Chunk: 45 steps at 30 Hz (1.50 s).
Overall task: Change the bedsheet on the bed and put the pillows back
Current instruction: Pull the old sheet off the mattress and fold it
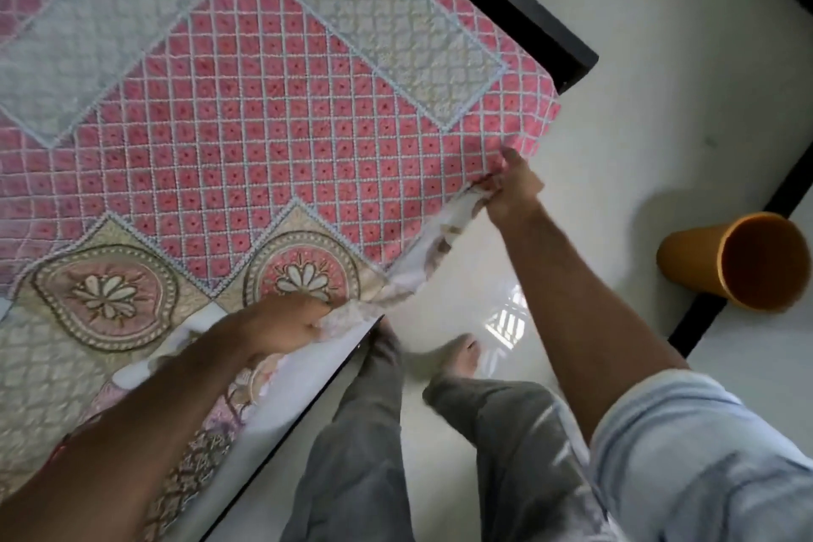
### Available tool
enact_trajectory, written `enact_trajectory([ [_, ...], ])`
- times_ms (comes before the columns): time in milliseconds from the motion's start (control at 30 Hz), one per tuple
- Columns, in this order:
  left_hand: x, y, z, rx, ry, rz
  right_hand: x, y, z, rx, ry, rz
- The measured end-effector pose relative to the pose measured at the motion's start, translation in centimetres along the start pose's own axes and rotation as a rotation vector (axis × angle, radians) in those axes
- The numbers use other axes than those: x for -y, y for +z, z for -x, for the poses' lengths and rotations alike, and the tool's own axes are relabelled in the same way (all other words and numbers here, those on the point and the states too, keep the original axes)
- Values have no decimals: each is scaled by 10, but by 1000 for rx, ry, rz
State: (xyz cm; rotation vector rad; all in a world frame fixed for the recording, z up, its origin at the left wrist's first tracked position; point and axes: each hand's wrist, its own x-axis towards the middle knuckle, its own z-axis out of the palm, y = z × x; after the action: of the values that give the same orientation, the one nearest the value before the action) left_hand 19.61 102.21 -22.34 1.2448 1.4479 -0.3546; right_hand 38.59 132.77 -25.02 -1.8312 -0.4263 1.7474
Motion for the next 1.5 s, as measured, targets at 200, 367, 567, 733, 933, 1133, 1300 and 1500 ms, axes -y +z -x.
enact_trajectory([
  [200,-50,-38,-23,-294,34,547,93,-2,-67,203,109,281],
  [367,-113,-98,-63,-784,-19,527,132,-3,-61,281,168,338],
  [567,-142,-167,-87,-700,-132,823,144,5,2,892,-68,456],
  [733,-157,-217,-81,-640,-208,1104,150,-2,-25,972,-365,918],
  [933,-189,-286,-138,-735,-175,1183,162,21,-41,1272,-755,1190],
  [1133,-198,-298,-160,-842,-182,1027,196,42,-69,842,159,802],
  [1300,-160,-313,-132,-649,-12,1113,209,92,-82,577,520,472],
  [1500,-143,-328,-134,-562,48,1156,203,200,-75,540,501,376],
])
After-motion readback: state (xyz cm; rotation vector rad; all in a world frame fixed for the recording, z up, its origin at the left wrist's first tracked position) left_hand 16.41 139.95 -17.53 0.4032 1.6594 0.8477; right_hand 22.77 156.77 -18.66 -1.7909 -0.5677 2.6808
